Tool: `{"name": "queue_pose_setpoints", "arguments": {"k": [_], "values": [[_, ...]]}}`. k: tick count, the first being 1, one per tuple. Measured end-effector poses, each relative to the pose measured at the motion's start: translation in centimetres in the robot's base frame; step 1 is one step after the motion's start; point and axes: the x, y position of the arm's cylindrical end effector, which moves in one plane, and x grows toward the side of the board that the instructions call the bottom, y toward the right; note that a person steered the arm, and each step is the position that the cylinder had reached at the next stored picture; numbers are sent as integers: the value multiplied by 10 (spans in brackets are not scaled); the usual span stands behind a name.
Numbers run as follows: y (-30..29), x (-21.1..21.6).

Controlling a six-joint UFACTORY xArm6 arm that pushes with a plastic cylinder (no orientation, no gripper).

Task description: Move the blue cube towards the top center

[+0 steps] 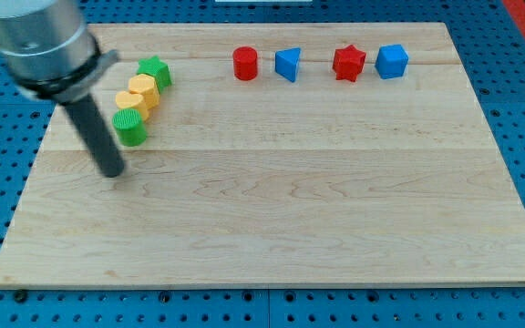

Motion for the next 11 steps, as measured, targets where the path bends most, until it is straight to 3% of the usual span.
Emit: {"name": "queue_pose_setpoints", "arguments": {"k": [1, 2, 3, 4, 6, 7, 9, 10, 11], "values": [[141, -42], [273, -117], [350, -142], [370, -174], [302, -197], [343, -210], [227, -226], [225, -245], [274, -266]]}}
